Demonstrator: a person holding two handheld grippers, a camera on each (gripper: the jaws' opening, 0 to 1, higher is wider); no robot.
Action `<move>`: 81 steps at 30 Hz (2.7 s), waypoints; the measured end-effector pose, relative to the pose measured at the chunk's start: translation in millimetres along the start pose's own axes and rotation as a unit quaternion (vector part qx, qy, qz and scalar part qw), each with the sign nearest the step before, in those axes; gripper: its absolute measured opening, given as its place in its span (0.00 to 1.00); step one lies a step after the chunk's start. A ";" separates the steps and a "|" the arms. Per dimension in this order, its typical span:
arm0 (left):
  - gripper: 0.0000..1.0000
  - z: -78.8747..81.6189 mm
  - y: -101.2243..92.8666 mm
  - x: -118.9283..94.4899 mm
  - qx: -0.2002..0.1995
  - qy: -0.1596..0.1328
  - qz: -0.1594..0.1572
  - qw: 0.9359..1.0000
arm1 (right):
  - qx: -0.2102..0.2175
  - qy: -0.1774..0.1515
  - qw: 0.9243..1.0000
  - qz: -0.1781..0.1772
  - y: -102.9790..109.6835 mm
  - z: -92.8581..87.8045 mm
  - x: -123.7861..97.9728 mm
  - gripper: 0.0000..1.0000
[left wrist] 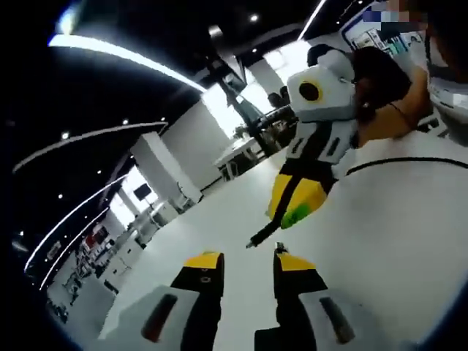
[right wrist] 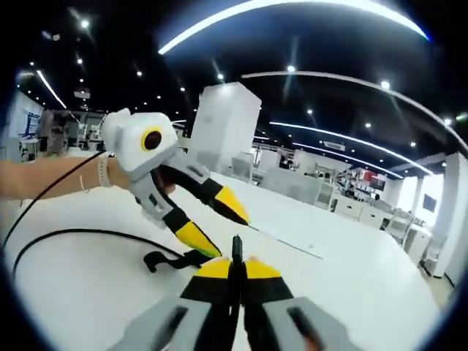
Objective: Find the charging cable on the desk, coil it up and secure with Velcro.
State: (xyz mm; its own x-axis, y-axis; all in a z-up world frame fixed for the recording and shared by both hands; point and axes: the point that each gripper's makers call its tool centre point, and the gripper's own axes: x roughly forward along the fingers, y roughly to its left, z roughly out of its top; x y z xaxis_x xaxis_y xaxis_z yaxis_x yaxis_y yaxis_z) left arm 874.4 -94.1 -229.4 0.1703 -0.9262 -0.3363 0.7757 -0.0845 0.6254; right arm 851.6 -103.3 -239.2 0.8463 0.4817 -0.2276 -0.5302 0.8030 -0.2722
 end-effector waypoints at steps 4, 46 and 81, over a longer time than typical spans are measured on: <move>0.22 9.3 -10.2 1.4 0.059 0.018 -0.026 0.998 | -0.022 0.010 1.000 0.012 6.9 -5.0 2.3 0.06; 0.08 -34.4 -20.3 -15.3 0.080 0.122 -0.061 0.988 | 0.017 0.071 0.994 -0.083 -27.7 -53.7 33.1 0.03; 0.08 -145.8 -23.5 -149.9 -0.158 0.261 0.084 0.949 | 0.060 0.050 0.994 -0.077 -22.4 -51.1 27.4 0.03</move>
State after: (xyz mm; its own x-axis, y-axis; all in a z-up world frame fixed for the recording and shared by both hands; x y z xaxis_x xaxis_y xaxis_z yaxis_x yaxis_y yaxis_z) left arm 919.3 100.3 -296.4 0.5217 -0.6021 -0.6044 0.8402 0.2398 0.4864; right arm 884.1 -126.0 -287.1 0.9042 0.3179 -0.2853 -0.3804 0.9031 -0.1992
